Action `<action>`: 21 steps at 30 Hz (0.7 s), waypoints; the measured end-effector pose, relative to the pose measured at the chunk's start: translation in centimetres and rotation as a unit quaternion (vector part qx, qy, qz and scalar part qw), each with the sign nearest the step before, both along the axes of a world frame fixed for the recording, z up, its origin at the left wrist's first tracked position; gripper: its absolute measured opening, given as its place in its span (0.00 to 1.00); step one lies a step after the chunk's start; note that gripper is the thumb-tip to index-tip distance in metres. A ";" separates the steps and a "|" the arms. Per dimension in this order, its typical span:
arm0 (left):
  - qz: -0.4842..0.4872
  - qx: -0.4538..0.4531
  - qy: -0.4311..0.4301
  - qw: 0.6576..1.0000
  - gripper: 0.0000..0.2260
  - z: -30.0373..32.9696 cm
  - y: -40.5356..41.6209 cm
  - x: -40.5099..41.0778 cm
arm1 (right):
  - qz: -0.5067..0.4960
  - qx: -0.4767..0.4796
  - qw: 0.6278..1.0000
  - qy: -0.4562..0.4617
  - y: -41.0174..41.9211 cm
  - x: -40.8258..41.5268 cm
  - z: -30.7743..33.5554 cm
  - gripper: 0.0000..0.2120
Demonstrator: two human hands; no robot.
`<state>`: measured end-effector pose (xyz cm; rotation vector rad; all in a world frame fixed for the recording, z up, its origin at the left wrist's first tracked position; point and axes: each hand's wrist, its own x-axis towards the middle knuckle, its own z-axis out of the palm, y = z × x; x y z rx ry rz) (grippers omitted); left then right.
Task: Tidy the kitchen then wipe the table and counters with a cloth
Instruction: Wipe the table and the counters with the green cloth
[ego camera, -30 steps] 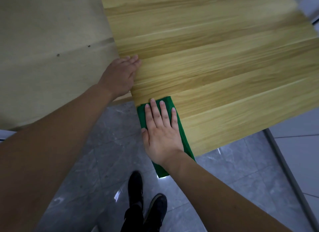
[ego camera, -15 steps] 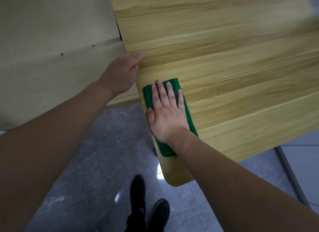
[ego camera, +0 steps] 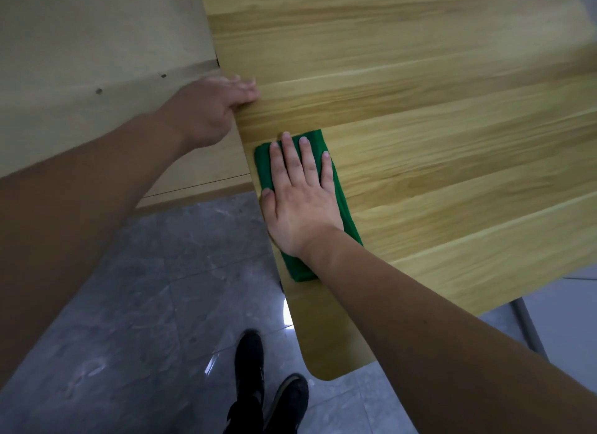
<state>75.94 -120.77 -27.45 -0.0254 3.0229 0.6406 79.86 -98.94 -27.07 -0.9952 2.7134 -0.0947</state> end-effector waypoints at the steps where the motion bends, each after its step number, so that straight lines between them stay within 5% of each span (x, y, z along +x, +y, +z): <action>1: -0.001 0.004 -0.009 1.000 0.20 0.3 -0.3 -0.3 | -0.001 0.001 1.000 -0.001 -0.1 -0.1 0.0 0.31; 21: 0.018 0.065 -0.014 0.998 0.24 0.0 -1.3 -1.4 | 0.007 0.003 1.000 0.012 -3.2 -2.6 -0.3 0.30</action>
